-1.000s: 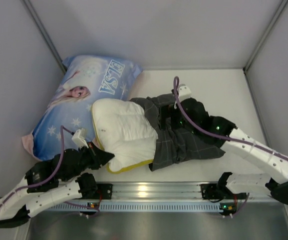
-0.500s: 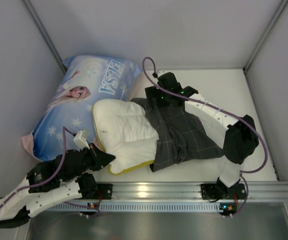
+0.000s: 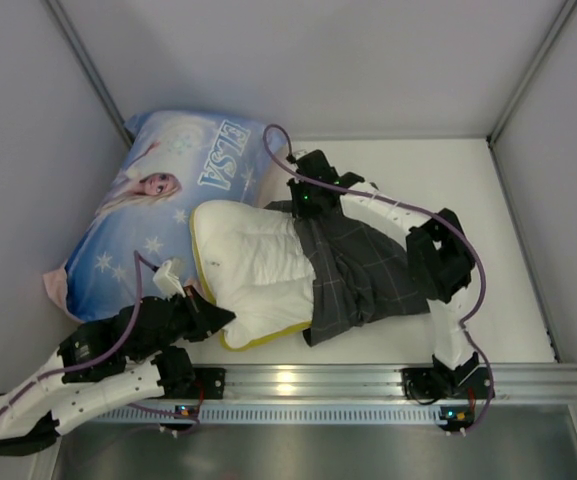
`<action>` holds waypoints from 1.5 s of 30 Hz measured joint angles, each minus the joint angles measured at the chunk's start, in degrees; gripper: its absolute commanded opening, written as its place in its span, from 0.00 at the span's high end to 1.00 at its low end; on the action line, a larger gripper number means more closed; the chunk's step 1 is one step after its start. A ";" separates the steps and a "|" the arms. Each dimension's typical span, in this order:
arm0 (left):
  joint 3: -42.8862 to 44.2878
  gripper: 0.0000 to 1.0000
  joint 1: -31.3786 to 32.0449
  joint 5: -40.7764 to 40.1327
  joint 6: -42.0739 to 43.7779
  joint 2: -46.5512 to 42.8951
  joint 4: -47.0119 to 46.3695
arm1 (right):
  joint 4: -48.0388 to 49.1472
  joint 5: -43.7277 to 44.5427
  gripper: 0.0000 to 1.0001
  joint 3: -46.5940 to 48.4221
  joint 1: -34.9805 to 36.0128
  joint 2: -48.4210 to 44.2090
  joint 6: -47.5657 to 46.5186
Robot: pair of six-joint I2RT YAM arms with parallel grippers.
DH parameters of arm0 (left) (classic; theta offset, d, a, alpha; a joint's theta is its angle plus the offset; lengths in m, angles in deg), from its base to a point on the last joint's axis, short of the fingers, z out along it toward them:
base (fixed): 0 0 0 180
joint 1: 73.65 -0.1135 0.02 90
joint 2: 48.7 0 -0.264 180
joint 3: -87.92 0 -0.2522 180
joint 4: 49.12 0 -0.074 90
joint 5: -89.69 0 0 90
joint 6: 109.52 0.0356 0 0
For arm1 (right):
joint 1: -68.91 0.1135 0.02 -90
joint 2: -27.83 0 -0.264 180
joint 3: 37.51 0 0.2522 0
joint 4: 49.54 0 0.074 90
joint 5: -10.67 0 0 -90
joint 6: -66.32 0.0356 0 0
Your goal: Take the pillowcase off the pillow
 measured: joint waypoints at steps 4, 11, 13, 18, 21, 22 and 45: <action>0.00 1.00 -0.02 0.02 -0.02 -0.96 -0.02 | -0.59 2.91 1.00 0.00 -1.40 1.42 1.99; -0.66 1.00 -0.02 -0.02 -0.42 -4.39 -0.04 | -2.91 11.50 1.00 -0.02 -9.25 1.22 4.02; -1.27 1.00 -0.02 -0.13 -0.61 -4.68 -0.09 | -4.48 12.55 1.00 -0.02 -12.44 0.83 4.28; -2.23 1.00 -0.07 -0.44 -1.07 -4.35 -0.52 | -7.10 10.58 0.78 -1.22 -15.78 -2.25 3.74; -2.23 1.00 -0.07 -0.44 -1.20 -3.17 -0.74 | -6.29 9.62 0.31 -3.67 -13.46 -5.97 3.17; -2.19 1.00 -0.07 -0.44 -1.20 -2.05 -0.76 | -5.81 10.03 0.27 -5.07 -12.04 -7.76 2.75; -0.63 1.00 -0.07 -1.73 1.36 -0.26 -1.11 | -11.23 13.38 0.07 -52.35 7.76 -73.92 14.64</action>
